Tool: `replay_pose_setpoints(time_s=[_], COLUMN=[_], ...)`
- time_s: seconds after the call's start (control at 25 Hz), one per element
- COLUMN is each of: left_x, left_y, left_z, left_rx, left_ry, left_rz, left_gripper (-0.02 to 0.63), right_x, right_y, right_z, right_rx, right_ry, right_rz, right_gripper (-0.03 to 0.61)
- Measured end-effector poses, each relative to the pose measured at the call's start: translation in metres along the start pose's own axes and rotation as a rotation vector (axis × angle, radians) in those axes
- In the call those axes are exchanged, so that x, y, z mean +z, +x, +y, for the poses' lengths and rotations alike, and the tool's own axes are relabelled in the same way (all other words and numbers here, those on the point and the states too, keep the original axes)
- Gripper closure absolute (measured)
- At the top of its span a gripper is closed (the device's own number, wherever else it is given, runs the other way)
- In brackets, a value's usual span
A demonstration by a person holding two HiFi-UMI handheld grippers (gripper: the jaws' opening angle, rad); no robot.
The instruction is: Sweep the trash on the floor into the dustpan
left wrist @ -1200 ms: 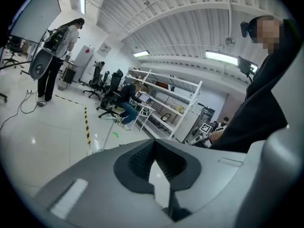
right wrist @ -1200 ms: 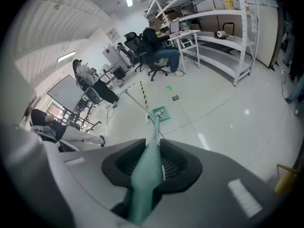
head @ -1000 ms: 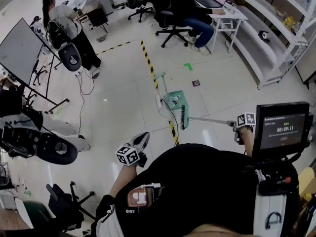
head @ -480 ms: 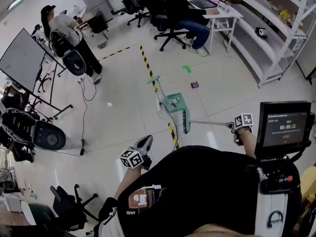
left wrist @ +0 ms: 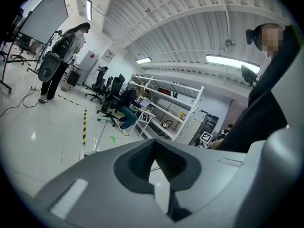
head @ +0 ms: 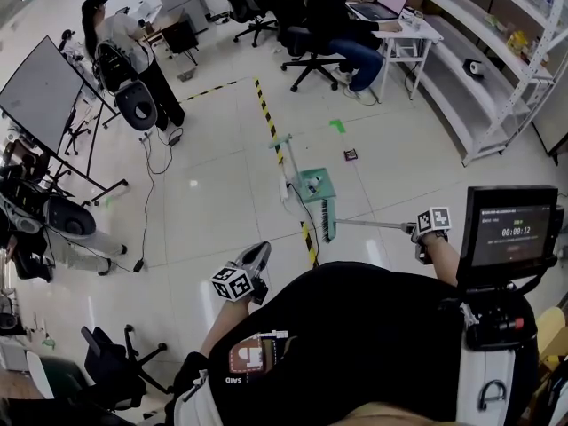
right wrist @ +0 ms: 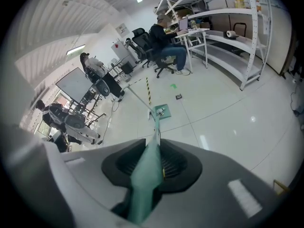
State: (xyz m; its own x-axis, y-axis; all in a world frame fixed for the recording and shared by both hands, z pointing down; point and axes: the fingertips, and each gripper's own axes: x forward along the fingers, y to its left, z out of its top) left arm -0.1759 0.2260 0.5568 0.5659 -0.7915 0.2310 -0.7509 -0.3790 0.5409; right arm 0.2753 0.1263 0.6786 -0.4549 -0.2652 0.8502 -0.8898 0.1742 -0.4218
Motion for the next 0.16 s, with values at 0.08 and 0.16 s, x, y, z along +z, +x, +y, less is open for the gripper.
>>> replay_pose_setpoints(time_s=[0.08, 0.16], left_x=[-0.0003, 0.0003], left_y=[0.0003, 0.0009], left_z=[0.0023, 0.0045], left_rx=[0.000, -0.002], left_ry=[-0.002, -0.002], left_rz=[0.000, 0.000], left_gripper=[0.614, 0.614], right_x=[0.0041, 0.0081], right_y=[0.0026, 0.0050], right_z=[0.0032, 0.0062], right_rx=[0.002, 0.003], right_ry=[-0.006, -0.009], right_rz=[-0.003, -0.004], right_gripper=[0.491, 0.491])
